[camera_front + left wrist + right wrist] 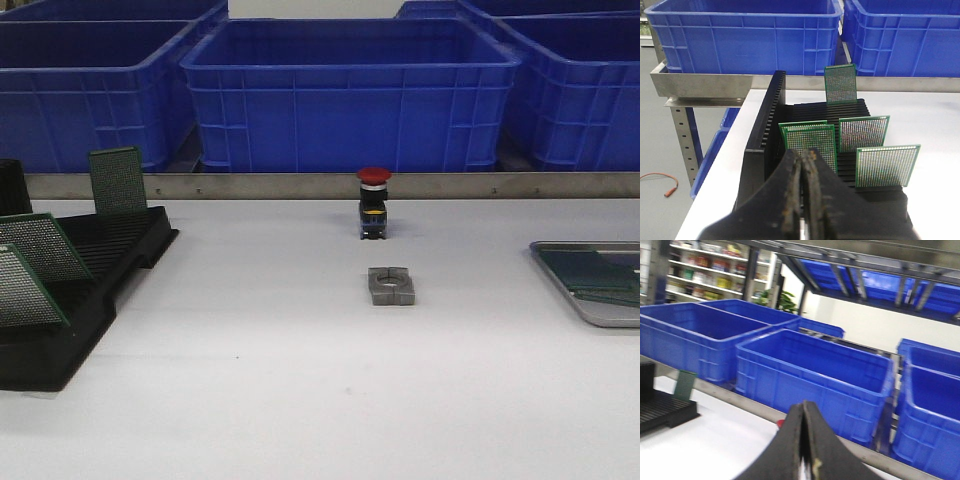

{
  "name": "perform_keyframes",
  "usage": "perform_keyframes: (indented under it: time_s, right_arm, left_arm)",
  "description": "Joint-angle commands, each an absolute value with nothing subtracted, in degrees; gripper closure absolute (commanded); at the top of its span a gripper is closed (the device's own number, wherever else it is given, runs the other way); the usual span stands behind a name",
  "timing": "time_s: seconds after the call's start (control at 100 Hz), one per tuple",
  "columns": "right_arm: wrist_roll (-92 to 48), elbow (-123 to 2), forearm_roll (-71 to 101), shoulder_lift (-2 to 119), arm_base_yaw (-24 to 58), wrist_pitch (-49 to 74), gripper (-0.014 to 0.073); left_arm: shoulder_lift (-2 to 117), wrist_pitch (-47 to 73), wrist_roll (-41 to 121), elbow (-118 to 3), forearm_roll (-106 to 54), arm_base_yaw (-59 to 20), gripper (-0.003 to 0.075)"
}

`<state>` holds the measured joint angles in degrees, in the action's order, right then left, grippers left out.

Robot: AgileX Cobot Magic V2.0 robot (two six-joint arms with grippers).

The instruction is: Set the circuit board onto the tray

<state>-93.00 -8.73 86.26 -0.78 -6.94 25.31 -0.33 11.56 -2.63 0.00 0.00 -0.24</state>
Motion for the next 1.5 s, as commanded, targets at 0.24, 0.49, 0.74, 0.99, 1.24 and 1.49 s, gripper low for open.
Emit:
perform_keyframes:
  time_s: [0.24,0.49,0.74,0.99,1.24,1.49]
  right_arm:
    - [-94.10,-10.11,80.95,-1.71,-3.65,12.89,0.0654]
    - [-53.73,-9.49,39.76,-1.71,-3.59,8.50,0.0654]
    - [-0.93,-3.96,-1.01,-1.71,-1.58,-3.81,0.0654]
    - [5.15,0.88,-3.56,-2.07,-1.70,-4.86,0.0654]
    - [4.91,0.88,-3.68,-2.07,-1.70,-4.51,0.0654]
    - [4.91,0.88,-3.62,-2.07,-1.70,-2.72,0.0654]
  left_arm:
    - [-2.03,7.16,-2.58,2.74,0.00,-0.27,0.0741]
    - [-2.03,7.16,-2.58,2.74,0.00,-0.27,0.0741]
    - [-2.03,7.16,-2.58,2.74,0.00,-0.27,0.0741]
    - [-2.03,7.16,-2.58,2.74,0.00,-0.27,0.0741]
    - [-2.03,7.16,-2.58,2.74,0.00,-0.27,0.0741]
    - [-2.03,7.16,-2.58,2.74,0.00,-0.27,0.0741]
